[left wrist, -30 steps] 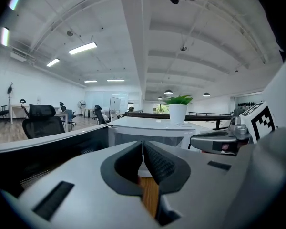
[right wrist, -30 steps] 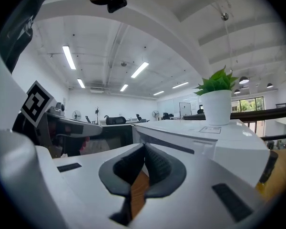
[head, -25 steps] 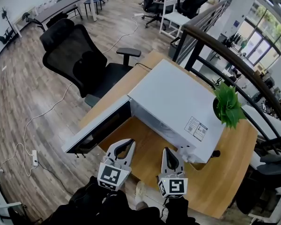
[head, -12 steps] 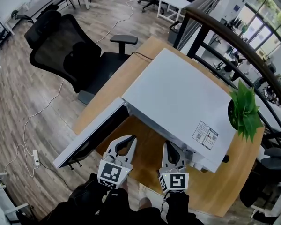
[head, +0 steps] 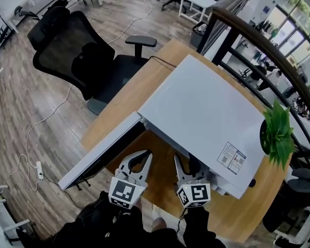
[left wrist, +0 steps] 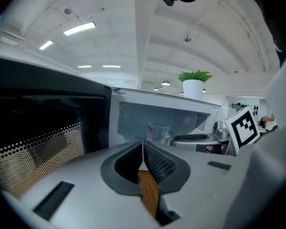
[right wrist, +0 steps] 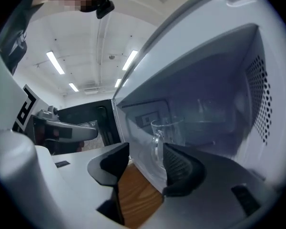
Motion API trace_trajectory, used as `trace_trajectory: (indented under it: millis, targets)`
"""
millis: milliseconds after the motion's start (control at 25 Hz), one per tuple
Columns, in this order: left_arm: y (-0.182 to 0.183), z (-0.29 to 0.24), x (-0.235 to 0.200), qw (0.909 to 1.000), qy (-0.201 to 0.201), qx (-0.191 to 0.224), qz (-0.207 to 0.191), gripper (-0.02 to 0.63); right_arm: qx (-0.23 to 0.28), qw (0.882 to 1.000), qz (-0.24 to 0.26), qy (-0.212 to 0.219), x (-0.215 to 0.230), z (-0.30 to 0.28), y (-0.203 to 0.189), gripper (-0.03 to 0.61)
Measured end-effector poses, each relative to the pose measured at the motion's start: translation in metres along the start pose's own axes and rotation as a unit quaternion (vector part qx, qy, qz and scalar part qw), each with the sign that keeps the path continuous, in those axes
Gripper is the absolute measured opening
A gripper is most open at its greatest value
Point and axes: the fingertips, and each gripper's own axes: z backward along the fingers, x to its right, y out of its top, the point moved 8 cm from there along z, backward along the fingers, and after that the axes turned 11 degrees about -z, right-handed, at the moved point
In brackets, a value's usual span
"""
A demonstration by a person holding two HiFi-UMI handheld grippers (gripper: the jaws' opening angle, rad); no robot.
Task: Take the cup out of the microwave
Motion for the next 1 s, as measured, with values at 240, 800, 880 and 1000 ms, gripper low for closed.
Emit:
trace_trajectory:
  millis: [240, 800, 880, 1000]
  targets:
    - [-0.006, -0.004, -0.005, 1.0, 0.005, -0.004, 0.007, 0.031, -0.016, 1.0, 0.006, 0.006, 0.004, -0.016, -0.006, 0.225]
    - [-0.013, -0.006, -0.016, 0.9997, 0.016, -0.004, 0.021, 0.031, -0.033, 0.999, 0.025, 0.025, 0.0, -0.045, -0.007, 0.218]
    - [-0.013, -0.006, -0.018, 0.9996, 0.017, -0.003, 0.023, 0.031, -0.034, 0.999, 0.026, 0.026, 0.0, -0.049, -0.007, 0.215]
    - [-0.013, -0.008, -0.02, 0.9995, 0.019, -0.001, 0.025, 0.031, -0.036, 0.999, 0.027, 0.029, -0.002, -0.056, -0.007, 0.215]
